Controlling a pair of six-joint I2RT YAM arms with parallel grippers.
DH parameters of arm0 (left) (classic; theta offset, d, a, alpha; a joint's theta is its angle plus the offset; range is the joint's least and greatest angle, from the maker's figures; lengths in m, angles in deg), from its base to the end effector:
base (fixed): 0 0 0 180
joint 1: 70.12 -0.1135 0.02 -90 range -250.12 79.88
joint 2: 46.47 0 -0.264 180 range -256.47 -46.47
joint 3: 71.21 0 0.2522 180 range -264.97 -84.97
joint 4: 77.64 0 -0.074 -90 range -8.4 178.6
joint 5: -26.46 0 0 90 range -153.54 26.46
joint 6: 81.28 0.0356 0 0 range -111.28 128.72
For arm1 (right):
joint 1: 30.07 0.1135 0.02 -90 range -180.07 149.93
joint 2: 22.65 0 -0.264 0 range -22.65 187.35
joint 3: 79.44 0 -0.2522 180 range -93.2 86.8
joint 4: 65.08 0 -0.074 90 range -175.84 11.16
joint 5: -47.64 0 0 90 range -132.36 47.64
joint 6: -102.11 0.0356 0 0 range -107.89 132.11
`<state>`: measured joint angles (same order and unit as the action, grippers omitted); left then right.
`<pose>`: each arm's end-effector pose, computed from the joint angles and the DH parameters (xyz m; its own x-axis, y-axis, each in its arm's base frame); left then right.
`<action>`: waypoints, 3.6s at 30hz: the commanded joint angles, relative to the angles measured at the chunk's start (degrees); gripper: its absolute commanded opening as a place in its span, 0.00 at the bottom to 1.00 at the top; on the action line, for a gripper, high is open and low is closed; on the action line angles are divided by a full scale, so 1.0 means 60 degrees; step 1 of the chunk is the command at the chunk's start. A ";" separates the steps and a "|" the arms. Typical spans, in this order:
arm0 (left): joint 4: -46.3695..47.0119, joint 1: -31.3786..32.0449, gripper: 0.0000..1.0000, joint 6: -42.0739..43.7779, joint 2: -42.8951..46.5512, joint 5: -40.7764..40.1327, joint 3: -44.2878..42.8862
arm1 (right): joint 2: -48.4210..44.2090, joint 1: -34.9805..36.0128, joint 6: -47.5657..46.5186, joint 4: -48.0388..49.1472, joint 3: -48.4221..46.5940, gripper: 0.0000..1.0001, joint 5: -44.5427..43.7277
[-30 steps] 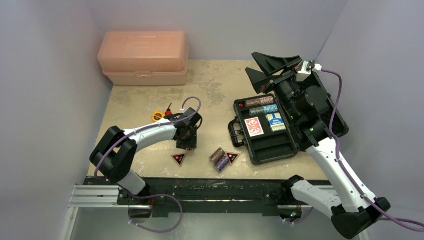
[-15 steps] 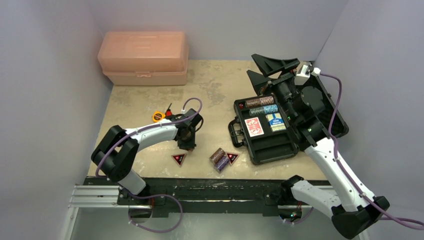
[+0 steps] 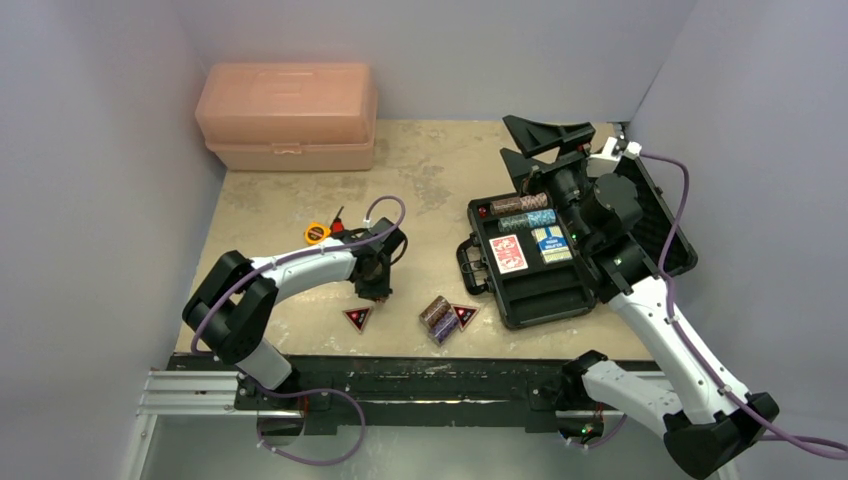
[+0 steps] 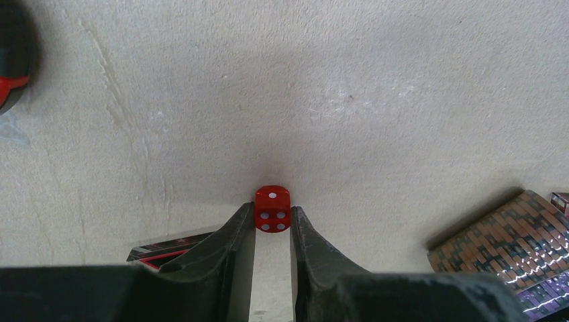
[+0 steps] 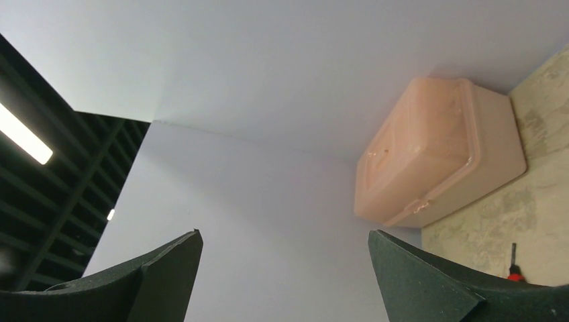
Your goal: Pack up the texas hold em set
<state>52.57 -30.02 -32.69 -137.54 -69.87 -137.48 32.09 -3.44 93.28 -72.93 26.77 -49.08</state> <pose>0.2190 -0.1792 0.1662 -0.9617 -0.0496 -0.2696 -0.0244 0.9951 -0.0960 0.1925 0.0919 0.4326 -0.3118 0.9415 -0.1281 -0.2242 0.0581 0.9728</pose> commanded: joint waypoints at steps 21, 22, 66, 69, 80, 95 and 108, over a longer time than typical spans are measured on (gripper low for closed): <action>-0.0606 0.0107 0.00 0.0748 0.0353 -0.0487 -0.2521 | 0.1533 0.0018 -0.6160 -0.4125 -0.2869 0.99 -0.2955; -0.0615 0.0104 0.00 0.0811 0.0310 -0.0484 -0.2690 | 0.1595 0.0028 -0.6427 -0.4214 -0.2940 0.99 -0.3002; 0.1024 0.0130 0.00 0.0588 -0.4649 0.3749 -0.9570 | 0.0896 0.0011 -0.9669 -0.3858 -0.2268 0.99 -0.3721; 0.1152 0.0157 0.00 0.0433 -0.4934 0.3808 -0.9790 | 0.0882 0.0013 -0.9739 -0.3869 -0.2261 0.99 -0.3868; 0.1351 0.0334 0.00 0.0340 -0.5888 0.4088 -1.0551 | 0.0896 0.0009 -0.9829 -0.3762 -0.2067 0.99 -0.3934; 0.1013 0.0546 0.00 0.0100 -0.6914 0.3744 -1.1482 | 0.0841 0.0000 -0.9880 -0.3671 -0.1934 0.99 -0.3959; 0.0909 0.0567 0.00 0.0191 -0.7128 0.3533 -1.1521 | 0.0837 0.0002 -0.9866 -0.3664 -0.1918 0.99 -0.3877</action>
<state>57.55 -26.92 -31.23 -180.42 -47.77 -203.80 37.73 -3.44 34.96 -96.82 15.18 -71.40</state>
